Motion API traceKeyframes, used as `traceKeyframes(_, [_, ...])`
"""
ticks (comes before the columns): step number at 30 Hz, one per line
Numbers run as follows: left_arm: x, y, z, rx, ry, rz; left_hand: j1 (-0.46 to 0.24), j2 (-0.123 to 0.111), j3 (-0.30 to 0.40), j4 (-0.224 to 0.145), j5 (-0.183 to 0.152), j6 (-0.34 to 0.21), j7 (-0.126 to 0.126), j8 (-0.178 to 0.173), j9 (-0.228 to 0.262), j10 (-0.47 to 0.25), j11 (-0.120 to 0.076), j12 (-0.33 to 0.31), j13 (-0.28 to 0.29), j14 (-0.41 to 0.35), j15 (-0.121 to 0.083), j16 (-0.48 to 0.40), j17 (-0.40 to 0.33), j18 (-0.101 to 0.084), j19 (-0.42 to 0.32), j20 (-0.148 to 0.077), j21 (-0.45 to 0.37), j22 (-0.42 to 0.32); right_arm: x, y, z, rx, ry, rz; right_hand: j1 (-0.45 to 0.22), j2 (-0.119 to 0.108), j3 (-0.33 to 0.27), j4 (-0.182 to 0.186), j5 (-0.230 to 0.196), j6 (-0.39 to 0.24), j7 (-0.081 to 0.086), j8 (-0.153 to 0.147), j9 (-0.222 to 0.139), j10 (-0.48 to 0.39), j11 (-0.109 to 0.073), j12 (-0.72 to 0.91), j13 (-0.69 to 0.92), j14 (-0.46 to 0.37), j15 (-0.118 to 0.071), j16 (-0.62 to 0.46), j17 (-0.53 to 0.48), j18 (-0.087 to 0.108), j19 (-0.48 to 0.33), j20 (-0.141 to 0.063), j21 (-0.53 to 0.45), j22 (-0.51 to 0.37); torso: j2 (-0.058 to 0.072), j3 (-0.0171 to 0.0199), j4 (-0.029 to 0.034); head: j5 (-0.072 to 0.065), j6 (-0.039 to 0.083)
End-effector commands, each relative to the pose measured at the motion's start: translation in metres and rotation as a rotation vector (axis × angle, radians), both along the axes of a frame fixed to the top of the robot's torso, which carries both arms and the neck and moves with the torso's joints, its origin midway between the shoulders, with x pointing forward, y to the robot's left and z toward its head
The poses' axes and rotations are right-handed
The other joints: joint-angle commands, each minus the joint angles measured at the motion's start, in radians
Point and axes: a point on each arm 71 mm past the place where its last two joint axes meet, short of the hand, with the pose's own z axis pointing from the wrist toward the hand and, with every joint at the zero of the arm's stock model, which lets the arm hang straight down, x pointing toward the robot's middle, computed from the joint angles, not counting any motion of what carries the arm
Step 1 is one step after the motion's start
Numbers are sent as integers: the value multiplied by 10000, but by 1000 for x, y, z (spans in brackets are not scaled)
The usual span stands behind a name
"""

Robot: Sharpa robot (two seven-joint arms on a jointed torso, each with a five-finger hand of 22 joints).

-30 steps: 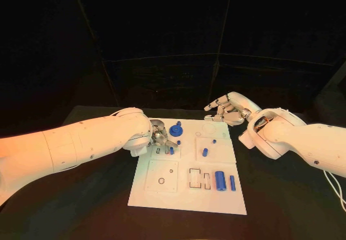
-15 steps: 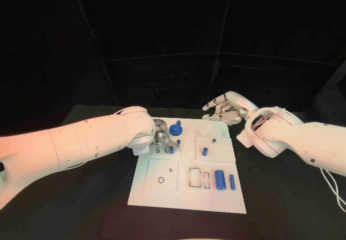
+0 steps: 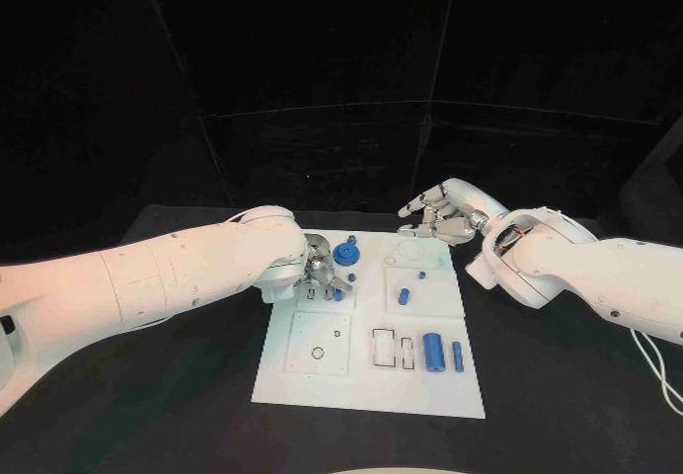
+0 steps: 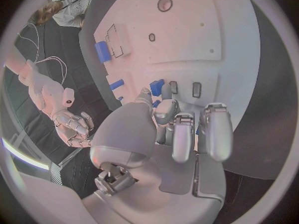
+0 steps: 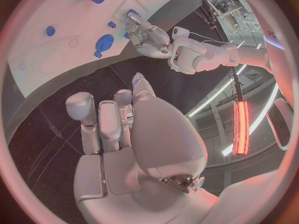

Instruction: Assemble the parts on the task board

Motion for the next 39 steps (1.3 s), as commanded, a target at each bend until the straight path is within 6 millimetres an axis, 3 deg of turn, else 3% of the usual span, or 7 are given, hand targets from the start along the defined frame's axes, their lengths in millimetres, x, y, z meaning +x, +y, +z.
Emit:
traceKeyframes(1, [0, -1, 0, 256, 31, -187, 114, -22, 96, -14, 37, -86, 2, 88, 49, -25, -63, 46, -15, 1019, -61, 30, 2632, -85, 128, -19, 53, 224, 0, 1, 1, -72, -7, 92, -39, 75, -50, 6, 38, 68, -25, 47, 2, -46, -18, -42, -8, 61, -36, -63, -11, 147, -64, 20, -37, -17, -1, -4, 6, -5, -10])
traceKeyframes(19, [1, -4, 2, -13, -130, -274, 1875, 104, 2082, -819, 197, -452, -79, 185, 313, -155, -160, -181, -214, 1019, -146, 30, 2632, -71, 68, -106, 16, 239, 1, 1, 0, -105, 38, 89, -67, 99, -61, 30, 53, 74, -27, 52, 2, -35, -20, -36, -6, 62, -36, -78, -16, 147, -60, 19, -46, -23, -5, -6, 13, -15, -52])
traceKeyframes(23, [2, -2, 3, -175, -304, -153, 2207, -119, 3425, -1084, 753, -574, -16, 158, 370, -198, -146, -311, -317, 1019, -143, 30, 2632, -16, -43, -116, -150, 28, 2, 1, 0, -121, 55, 76, -75, 115, -63, 39, 62, 77, -29, 56, 2, -30, -21, -35, -7, 58, -37, -102, -41, 154, -77, 19, -67, -57, -12, -6, 29, 0, 3])
traceKeyframes(25, [3, 0, 3, -263, -427, -37, 2121, -212, 4109, -1093, 719, -589, -13, 221, 443, -214, -141, -422, -454, 1019, -81, 30, 2632, 11, -116, -67, -275, -133, 2, 0, 0, -130, 63, 64, -84, 122, -67, 46, 56, 81, -30, 59, 3, -40, -21, -56, -27, 53, -37, -123, -64, 160, -95, 19, -88, -90, -14, -5, 34, 10, -1])
traceKeyframes(29, [4, 6, 5, -478, -633, 242, 1442, -769, 5617, -1124, 621, -657, -14, 457, 700, -152, -99, -466, -557, 1019, -59, 30, 2632, 26, -113, -25, -349, -165, 3, 0, 0, -105, 0, 29, -97, 139, -75, 60, 27, 92, -32, 67, 4, -40, -23, -59, -30, 50, -37, -145, -79, 165, -108, 19, -110, -120, -8, -3, 25, 28, 18])
traceKeyframes(32, [2, 11, 5, -602, -633, 418, 1138, -965, 6197, -1239, 594, -689, -19, 597, 846, -185, -101, -561, -697, 1019, -69, 30, 2632, 32, -117, -26, -390, -186, 3, -1, 0, -93, -28, -4, -87, 149, -72, 57, 19, 101, -35, 72, 6, -39, -27, -61, -33, 51, -39, -148, -77, 164, -103, 18, -112, -116, -12, 6, 23, 54, 115])
traceKeyframes(39, [-2, 17, 8, -850, -947, 753, 866, -1122, 6678, -1371, 551, -730, -32, 752, 1005, -180, -112, -593, -771, 1019, -78, 30, 2632, 31, -107, -31, -407, -173, 5, -6, 0, -98, -21, -144, -72, 153, -71, 50, 10, 103, -37, 74, 5, -45, -29, -73, -44, 50, -41, -160, -85, 170, -119, 17, -132, -148, -6, -5, 32, 44, 108])
